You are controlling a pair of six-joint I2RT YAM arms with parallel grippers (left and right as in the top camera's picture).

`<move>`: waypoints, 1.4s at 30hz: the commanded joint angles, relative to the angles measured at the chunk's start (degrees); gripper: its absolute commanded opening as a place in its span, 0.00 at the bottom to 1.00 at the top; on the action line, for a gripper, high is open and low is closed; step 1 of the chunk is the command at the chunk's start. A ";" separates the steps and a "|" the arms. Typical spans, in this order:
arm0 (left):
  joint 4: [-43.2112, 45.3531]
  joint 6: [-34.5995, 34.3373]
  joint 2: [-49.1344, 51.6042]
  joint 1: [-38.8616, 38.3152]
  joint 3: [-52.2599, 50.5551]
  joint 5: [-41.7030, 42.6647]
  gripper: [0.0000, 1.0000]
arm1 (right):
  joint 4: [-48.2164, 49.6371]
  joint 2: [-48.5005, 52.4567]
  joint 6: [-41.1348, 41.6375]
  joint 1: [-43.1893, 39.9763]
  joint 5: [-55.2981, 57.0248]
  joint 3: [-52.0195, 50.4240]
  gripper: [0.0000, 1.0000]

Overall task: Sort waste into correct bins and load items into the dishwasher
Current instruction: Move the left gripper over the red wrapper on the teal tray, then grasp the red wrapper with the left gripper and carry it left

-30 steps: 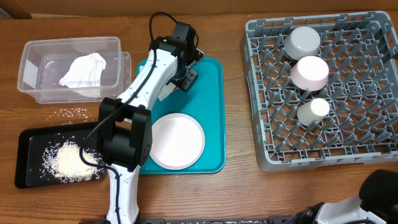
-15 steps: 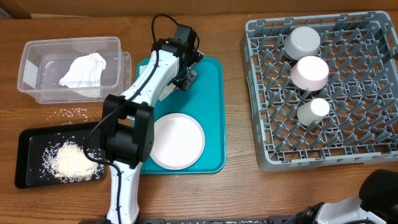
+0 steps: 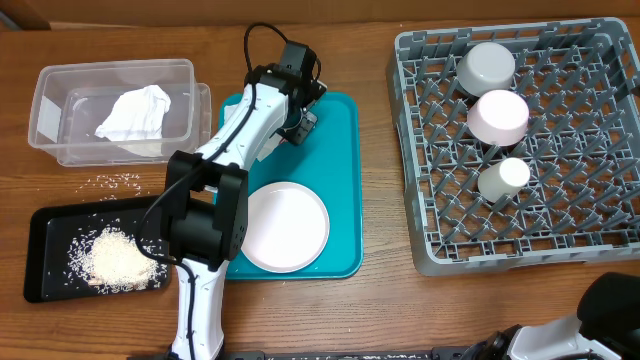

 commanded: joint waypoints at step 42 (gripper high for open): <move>-4.96 -61.07 -19.34 31.56 9.94 -7.63 0.04 | 0.15 -0.04 0.24 -0.11 -0.26 0.35 1.00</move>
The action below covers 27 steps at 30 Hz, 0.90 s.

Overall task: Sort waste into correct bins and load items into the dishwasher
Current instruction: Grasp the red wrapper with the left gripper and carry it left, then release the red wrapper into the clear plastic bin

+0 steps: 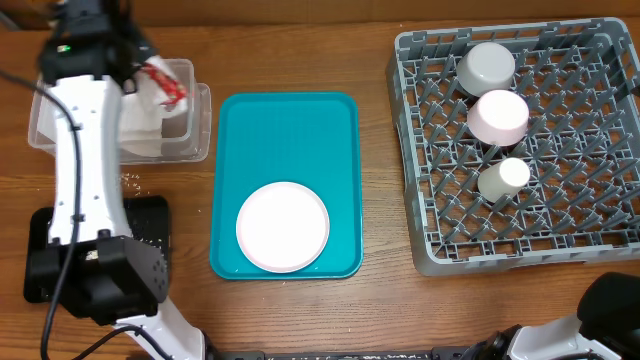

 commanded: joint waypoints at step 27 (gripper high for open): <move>5.66 -9.86 5.03 16.31 0.20 24.44 0.91 | 0.13 -0.04 0.26 -0.11 -0.26 0.35 1.00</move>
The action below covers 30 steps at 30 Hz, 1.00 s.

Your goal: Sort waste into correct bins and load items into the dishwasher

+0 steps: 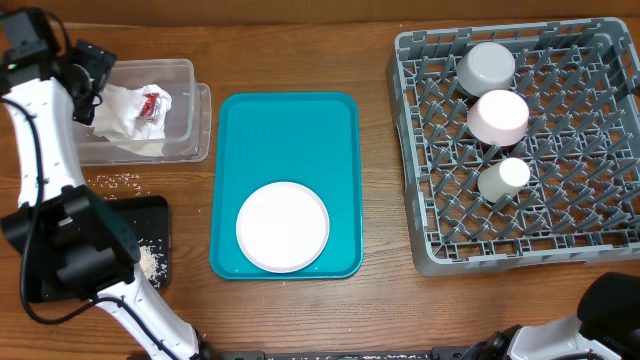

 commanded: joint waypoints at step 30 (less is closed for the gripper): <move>-30.73 -18.38 -24.02 10.08 0.00 -22.32 1.00 | 0.17 -0.04 0.28 -0.11 -0.28 0.35 1.00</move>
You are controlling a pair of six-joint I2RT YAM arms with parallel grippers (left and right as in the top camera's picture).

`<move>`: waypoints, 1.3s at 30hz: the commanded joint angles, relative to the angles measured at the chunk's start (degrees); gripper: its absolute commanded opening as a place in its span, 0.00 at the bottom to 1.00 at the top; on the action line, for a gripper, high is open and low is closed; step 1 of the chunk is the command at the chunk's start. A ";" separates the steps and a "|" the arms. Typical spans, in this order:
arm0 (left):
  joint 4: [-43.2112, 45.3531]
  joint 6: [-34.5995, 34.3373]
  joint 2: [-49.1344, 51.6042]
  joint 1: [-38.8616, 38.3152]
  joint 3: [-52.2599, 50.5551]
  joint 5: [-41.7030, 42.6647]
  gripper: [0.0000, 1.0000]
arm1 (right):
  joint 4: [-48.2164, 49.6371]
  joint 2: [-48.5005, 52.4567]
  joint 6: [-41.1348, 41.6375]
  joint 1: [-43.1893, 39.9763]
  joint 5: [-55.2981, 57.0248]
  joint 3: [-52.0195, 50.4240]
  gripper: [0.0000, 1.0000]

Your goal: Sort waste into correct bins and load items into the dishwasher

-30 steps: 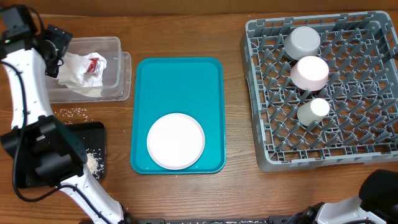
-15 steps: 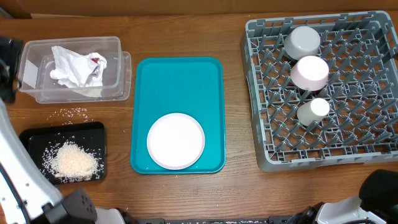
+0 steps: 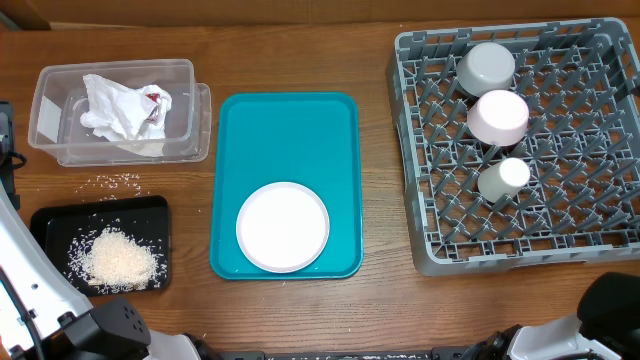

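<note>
A white plate (image 3: 283,227) lies on the near part of the teal tray (image 3: 285,130). The clear plastic bin (image 3: 190,100) at the back left holds crumpled white paper (image 3: 110,108) and a red-and-white wrapper (image 3: 152,103). A black tray (image 3: 50,222) in front of it carries a heap of rice (image 3: 118,258). Of my left arm (image 3: 18,270) only a white link and a dark sliver at the left edge show; its fingers are out of frame. Of my right arm (image 3: 610,300), only a part shows at the bottom right corner, its gripper unseen.
The grey dish rack (image 3: 420,150) fills the right side and holds a grey bowl (image 3: 487,65), a pinkish bowl (image 3: 498,115) and a small white cup (image 3: 503,178), all upside down. Loose rice grains (image 3: 118,180) are scattered on the wood between bin and black tray.
My left arm has drawn back from the bin's left end to the frame's left edge. The black tray with the rice heap is now uncovered. The wrapper still lies in the bin.
My left gripper was first at the far end of the teal tray. Then it hung over the clear bin with a red-and-white wrapper in it. Then the wrapper lay in the bin on the paper with the gripper beside it. Now the arm is off to the left.
</note>
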 commanded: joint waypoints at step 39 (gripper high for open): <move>-0.15 -1.62 0.68 -0.07 -0.20 -2.10 1.00 | 9.01 0.98 -15.67 62.97 7.08 -18.60 0.99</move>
